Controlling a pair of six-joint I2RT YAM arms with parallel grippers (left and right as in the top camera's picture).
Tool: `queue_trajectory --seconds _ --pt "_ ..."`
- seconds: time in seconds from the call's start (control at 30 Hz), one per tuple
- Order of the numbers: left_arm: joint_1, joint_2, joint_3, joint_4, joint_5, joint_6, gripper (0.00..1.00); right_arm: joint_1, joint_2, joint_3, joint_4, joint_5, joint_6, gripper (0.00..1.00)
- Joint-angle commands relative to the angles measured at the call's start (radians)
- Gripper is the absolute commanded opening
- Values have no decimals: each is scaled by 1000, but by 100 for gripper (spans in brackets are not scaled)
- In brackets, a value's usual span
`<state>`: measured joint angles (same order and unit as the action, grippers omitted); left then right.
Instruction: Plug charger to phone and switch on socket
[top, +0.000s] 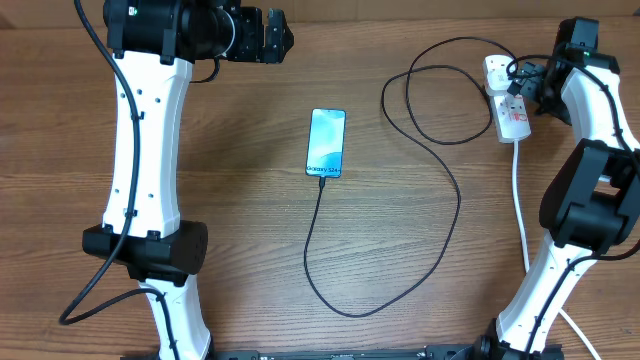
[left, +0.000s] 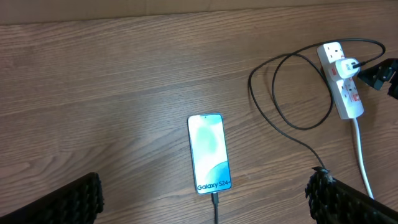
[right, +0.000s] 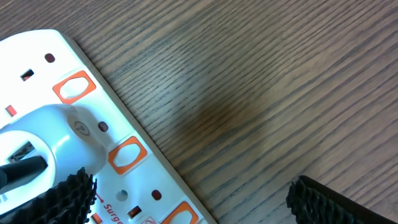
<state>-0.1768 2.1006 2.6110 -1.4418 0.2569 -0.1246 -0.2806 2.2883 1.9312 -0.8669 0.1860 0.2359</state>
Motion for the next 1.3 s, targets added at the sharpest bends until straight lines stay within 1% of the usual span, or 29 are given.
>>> queue_trajectory --seconds 0.0,0.17,0.4,0.77,1.27 --pt "-3 7 4 5 -3 -6 100 -10 16 11 2 16 20 100" --pt "-3 7 4 5 -3 -6 100 -29 16 11 -2 13 53 100" --pt "-3 7 4 5 -3 -6 100 -32 16 11 -6 -38 52 100" --pt "-3 7 4 5 -3 -6 100 -27 40 11 40 -38 55 100" --pt "-3 7 4 5 -3 -6 100 -23 67 11 50 -53 55 100"
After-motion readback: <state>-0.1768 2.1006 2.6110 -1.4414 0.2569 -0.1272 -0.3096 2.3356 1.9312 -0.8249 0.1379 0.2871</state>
